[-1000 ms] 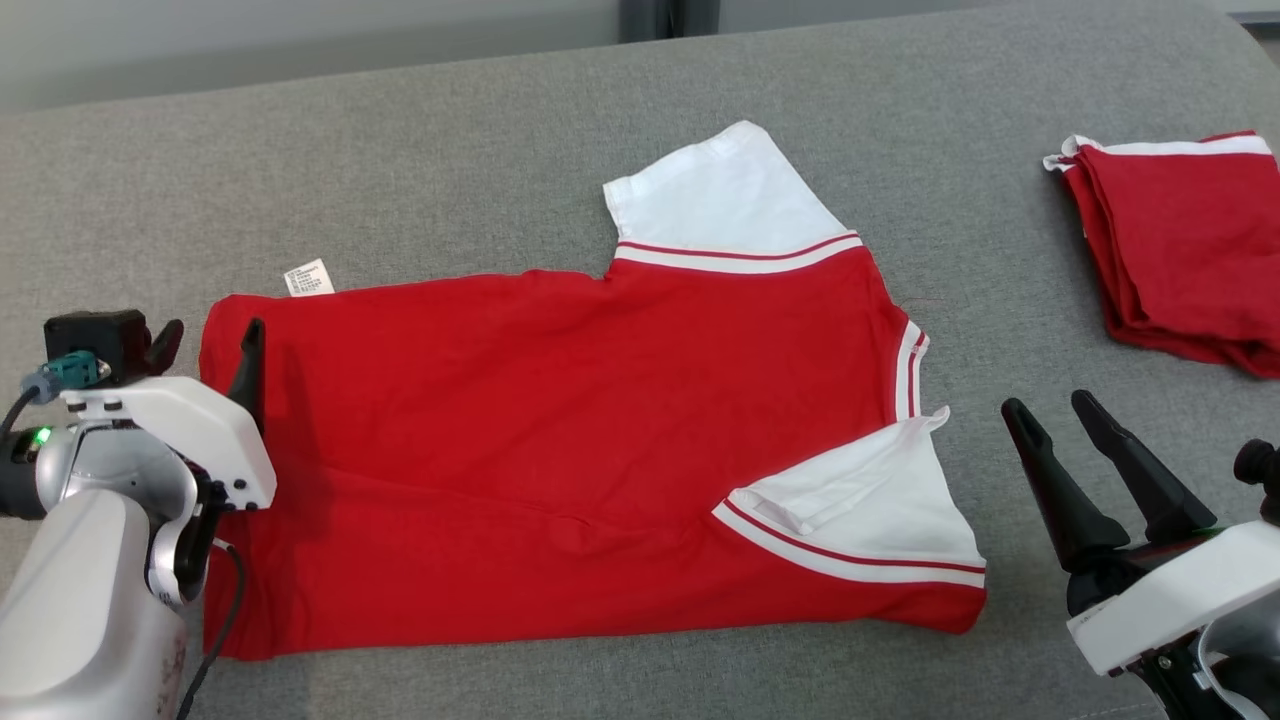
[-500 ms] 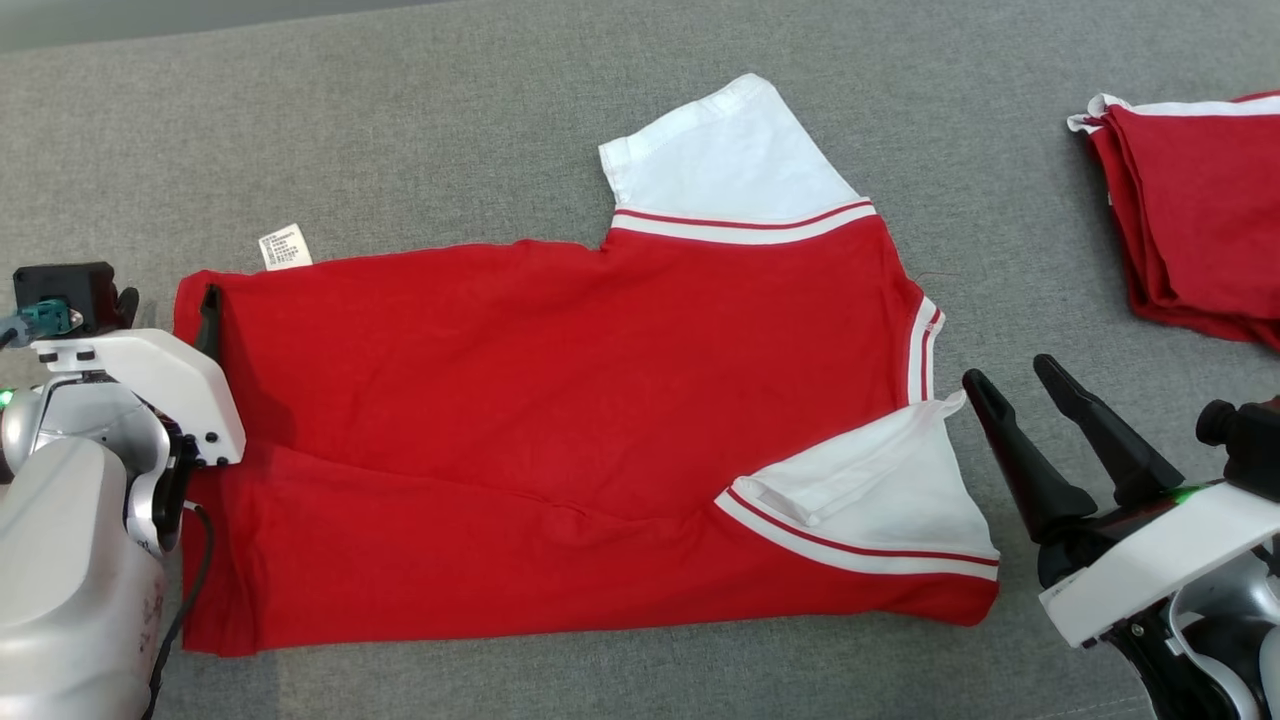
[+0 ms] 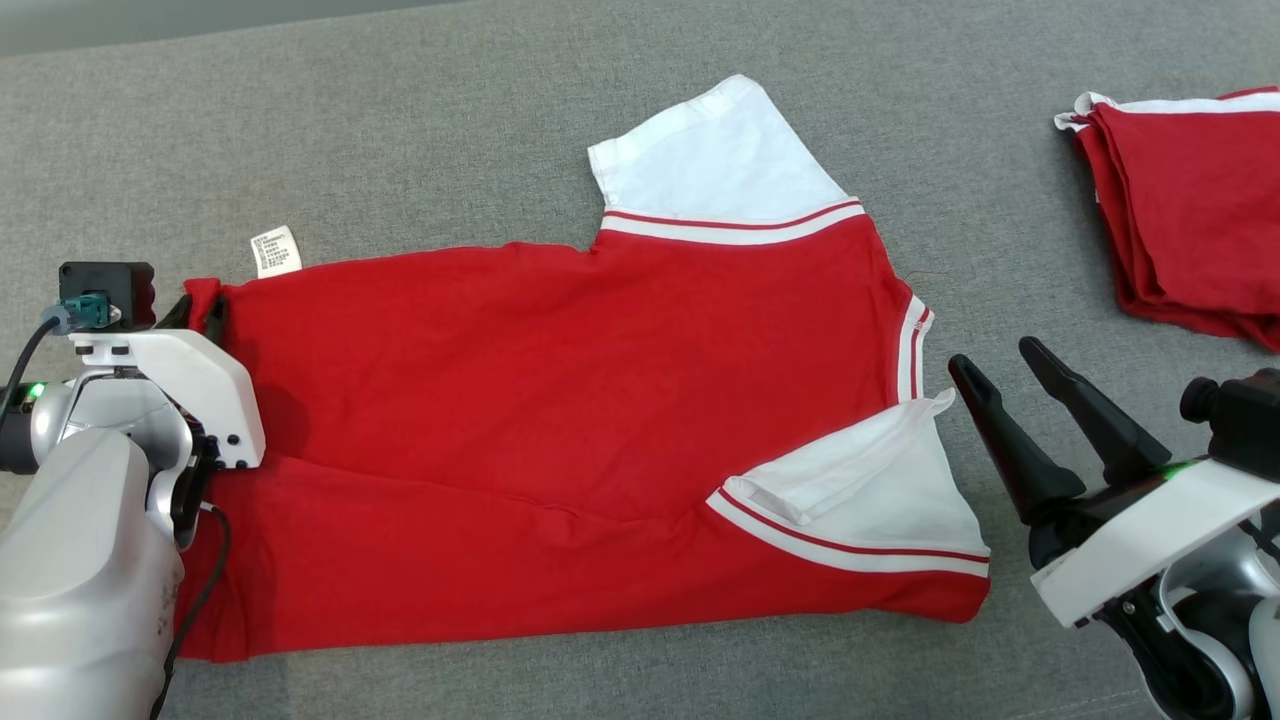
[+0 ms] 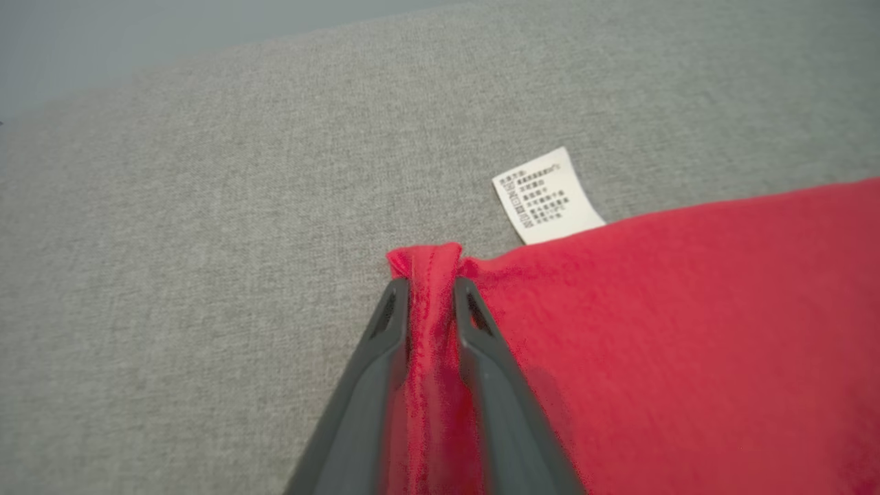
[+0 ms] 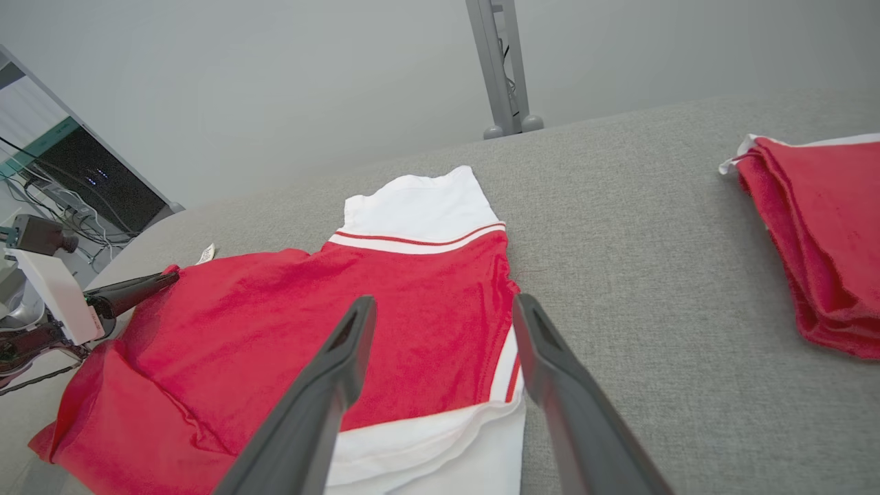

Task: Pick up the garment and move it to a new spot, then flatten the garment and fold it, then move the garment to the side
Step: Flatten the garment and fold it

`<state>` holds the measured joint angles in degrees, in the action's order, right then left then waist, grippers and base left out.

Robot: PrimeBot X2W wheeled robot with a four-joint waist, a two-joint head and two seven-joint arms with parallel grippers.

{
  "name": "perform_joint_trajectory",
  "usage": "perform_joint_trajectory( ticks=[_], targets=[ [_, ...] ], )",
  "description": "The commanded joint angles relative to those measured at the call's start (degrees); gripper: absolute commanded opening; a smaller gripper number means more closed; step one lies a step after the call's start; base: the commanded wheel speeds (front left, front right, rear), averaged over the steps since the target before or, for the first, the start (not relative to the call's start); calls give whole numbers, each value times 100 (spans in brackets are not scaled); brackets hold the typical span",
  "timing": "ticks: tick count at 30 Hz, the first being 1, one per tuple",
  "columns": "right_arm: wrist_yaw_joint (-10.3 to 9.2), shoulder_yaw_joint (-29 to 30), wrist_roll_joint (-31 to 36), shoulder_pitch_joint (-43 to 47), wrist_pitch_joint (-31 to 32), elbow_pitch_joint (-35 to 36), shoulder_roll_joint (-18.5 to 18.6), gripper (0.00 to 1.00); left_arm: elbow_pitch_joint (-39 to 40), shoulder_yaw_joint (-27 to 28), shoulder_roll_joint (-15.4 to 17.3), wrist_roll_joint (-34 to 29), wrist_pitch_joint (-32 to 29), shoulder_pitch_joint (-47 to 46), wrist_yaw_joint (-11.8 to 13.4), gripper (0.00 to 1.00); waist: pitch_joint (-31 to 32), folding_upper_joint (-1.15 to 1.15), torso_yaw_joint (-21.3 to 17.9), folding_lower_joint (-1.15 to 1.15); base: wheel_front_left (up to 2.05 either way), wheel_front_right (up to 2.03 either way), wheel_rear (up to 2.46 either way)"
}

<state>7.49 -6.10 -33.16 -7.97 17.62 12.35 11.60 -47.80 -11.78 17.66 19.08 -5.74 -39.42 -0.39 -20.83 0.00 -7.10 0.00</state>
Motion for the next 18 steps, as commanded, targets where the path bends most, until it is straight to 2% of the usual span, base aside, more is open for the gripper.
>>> perform_joint_trajectory(
  ticks=[1, 3, 11, 18],
  targets=[
    [2, -32, -17, -122, -62, -21, 66, 100, -94, -20, 18, -52, 47, -115, -16, 17, 0, 0, -3, 0, 0, 0, 0],
    [1, -52, -14, -220, -95, -40, 96, 100, -117, 1, -3, -12, 195, -145, -2, 0, -7, 0, 8, 0, 0, 0, 0],
    [2, -196, 153, -983, 46, -453, 330, 100, -20, 101, -208, 177, 824, -163, -18, 0, -37, 0, 226, 0, 0, 0, 0],
    [2, -459, 480, -2410, 321, -1577, 662, 100, 245, 17, -531, 276, 1324, 5, -114, 0, -193, 0, 673, 0, 0, 0, 0]
  ],
)
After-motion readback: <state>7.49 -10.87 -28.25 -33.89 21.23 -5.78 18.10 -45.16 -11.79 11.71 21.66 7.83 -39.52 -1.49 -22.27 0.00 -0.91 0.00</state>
